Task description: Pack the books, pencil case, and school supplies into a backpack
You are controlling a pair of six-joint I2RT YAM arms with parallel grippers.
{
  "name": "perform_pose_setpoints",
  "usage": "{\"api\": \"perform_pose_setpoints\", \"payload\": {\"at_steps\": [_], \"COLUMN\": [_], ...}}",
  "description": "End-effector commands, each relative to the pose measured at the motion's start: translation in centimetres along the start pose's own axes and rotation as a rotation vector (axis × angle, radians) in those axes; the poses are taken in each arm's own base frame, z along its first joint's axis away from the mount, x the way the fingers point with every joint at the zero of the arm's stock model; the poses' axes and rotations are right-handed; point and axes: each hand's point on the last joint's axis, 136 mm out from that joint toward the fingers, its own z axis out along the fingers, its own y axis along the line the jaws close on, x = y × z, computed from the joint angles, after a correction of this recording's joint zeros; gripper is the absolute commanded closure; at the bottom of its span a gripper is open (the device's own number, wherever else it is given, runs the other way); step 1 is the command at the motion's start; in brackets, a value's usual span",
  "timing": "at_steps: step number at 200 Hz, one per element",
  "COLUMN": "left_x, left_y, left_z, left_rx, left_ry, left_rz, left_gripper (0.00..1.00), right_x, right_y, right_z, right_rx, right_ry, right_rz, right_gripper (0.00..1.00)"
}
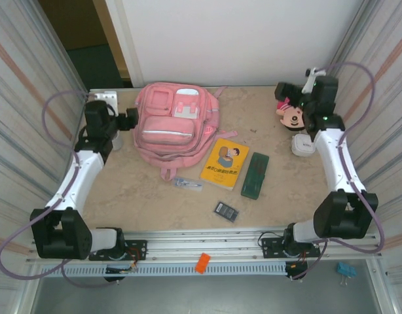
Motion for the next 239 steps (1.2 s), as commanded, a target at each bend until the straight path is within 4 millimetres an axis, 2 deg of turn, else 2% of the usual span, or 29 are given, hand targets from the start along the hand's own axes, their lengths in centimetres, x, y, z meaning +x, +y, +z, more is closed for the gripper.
{"api": "perform_pose_setpoints", "payload": {"at_steps": [1, 8, 20, 37, 58, 84, 98, 117, 129, 141, 160, 180, 194, 217, 239], "left_x": [5.6, 6.0, 7.1, 9.5, 12.1, 14.3, 15.1, 16.4, 17.3, 18.3, 19.9, 21.9, 23.1, 24.4, 25.4], "left_y": [-1.7, -2.1, -2.8, -2.9, -3.6, -3.9, -3.9, -3.6, -3.6, -3.6, -3.8, -4.1, -4.4, -4.5, -4.3], "left_z": [-0.6, -0.5, -0.1, 0.7, 1.7, 3.0, 3.7, 4.7, 5.2, 5.6, 5.8, 5.6, 5.0, 3.4, 1.7], "left_rx": [0.087, 0.107, 0.138, 0.122, 0.131, 0.120, 0.110, 0.080, 0.067, 0.050, 0.037, 0.025, 0.015, -0.015, -0.036], "left_ry": [0.335, 0.368, 0.422, 0.511, 0.597, 0.669, 0.690, 0.718, 0.749, 0.783, 0.822, 0.873, 0.907, 0.942, 0.970], "left_rz": [-0.134, -0.162, -0.212, -0.316, -0.419, -0.502, -0.512, -0.512, -0.502, -0.490, -0.479, -0.455, -0.427, -0.353, -0.305], "left_gripper": [0.18, 0.22, 0.27, 0.29, 0.31, 0.32, 0.29, 0.30, 0.32, 0.35, 0.37, 0.51, 0.60, 0.62, 0.63], "right_x": [4.6, 4.8, 6.3, 9.5, 14.2, 21.0, 23.6, 26.7, 28.5, 30.0, 31.7, 33.2, 34.3, 36.5, 38.3], "right_y": [1.8, 1.9, 2.3, 4.5, 9.9, 15.8, 18.8, 22.0, 23.2, 24.0, 24.7, 25.1, 25.2, 25.4, 24.0], "right_z": [-1.5, -1.5, -1.5, -1.9, -2.1, -1.2, -0.5, 0.3, 0.6, 1.0, 1.8, 2.5, 2.9, 3.2, 3.4], "right_rx": [-0.078, -0.067, -0.044, -0.013, -0.045, -0.073, -0.122, -0.166, -0.171, -0.172, -0.161, -0.150, -0.134, -0.124, -0.061], "right_ry": [0.252, 0.250, 0.286, 0.379, 0.483, 0.644, 0.714, 0.810, 0.870, 0.918, 0.981, 1.011, 1.029, 1.079, 1.104], "right_rz": [0.242, 0.330, 0.479, 0.477, 0.364, 0.384, 0.371, 0.349, 0.358, 0.373, 0.411, 0.463, 0.487, 0.511, 0.531], "right_gripper": [0.01, 0.01, 0.01, 0.01, 0.01, 0.01, 0.01, 0.01, 0.01, 0.01, 0.07, 0.15, 0.18, 0.25, 0.30]}}
